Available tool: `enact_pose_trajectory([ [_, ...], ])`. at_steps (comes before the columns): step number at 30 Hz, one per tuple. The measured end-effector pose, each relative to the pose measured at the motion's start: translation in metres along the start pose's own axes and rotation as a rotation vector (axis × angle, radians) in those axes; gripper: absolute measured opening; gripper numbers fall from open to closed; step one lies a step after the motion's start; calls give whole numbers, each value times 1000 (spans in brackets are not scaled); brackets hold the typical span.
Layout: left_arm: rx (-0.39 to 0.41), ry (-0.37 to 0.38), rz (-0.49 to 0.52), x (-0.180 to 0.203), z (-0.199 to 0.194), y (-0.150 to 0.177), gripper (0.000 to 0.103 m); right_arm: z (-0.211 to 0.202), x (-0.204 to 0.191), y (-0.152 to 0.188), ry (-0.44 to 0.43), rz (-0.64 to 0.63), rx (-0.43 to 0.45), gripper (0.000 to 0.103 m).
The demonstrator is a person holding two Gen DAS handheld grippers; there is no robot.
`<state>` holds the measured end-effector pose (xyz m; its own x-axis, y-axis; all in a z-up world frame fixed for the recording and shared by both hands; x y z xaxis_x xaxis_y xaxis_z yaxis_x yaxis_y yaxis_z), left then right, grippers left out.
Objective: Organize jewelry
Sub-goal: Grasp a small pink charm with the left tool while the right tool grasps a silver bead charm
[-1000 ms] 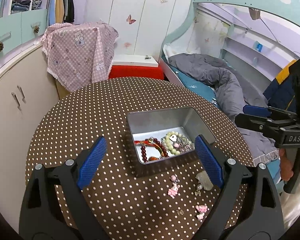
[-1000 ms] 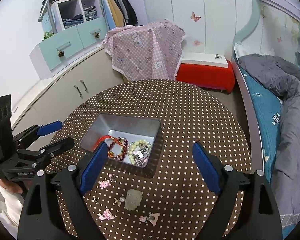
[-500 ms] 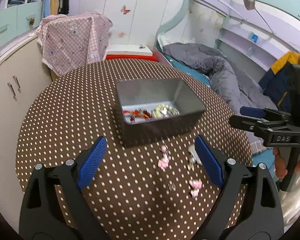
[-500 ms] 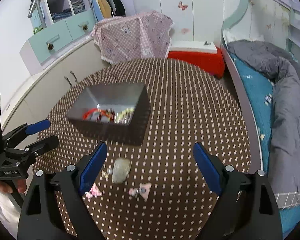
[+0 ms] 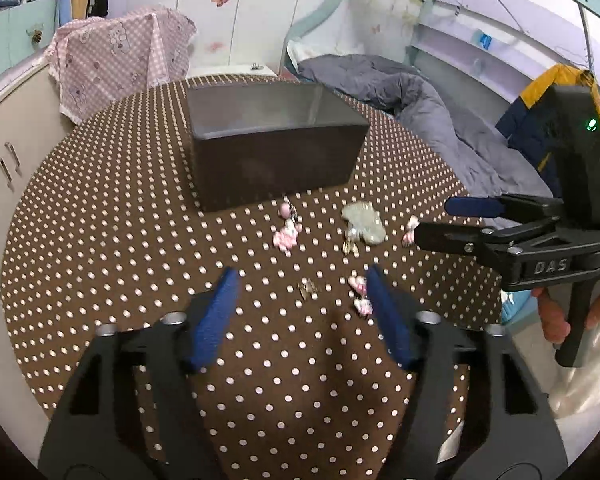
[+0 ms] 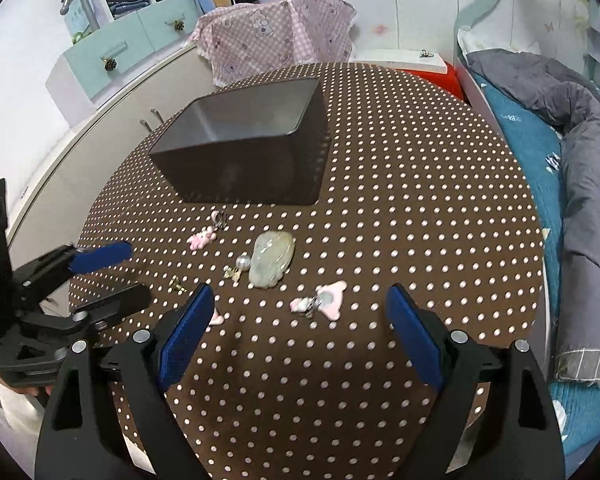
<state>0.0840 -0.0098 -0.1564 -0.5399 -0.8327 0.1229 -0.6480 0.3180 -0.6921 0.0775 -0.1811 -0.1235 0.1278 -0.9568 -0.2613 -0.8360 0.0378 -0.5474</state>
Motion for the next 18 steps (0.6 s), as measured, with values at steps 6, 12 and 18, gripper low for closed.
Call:
enact_pose_trajectory([
  [6, -17, 23, 14, 5, 15, 6, 34, 0, -4, 3, 10, -18, -6, 84],
  [12, -23, 12, 5, 2, 24, 5, 19, 0, -13, 6, -3, -43, -2, 84],
  [18, -15, 12, -15, -1, 24, 6, 14, 2, -29, 3, -47, -110, 19, 81],
])
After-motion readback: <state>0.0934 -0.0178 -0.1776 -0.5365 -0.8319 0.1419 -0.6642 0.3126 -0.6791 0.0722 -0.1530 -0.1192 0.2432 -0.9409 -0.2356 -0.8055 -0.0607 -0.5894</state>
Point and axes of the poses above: each gripper's, at about its wrist camera, not at the fingertips, and z roughly the way its jaws point, x to its right, y to its underside, the point moved 4 cm from there along z, roughly the way its jaws point, and after that the axes turned 5 degrees about z, right-handed, at the moved point
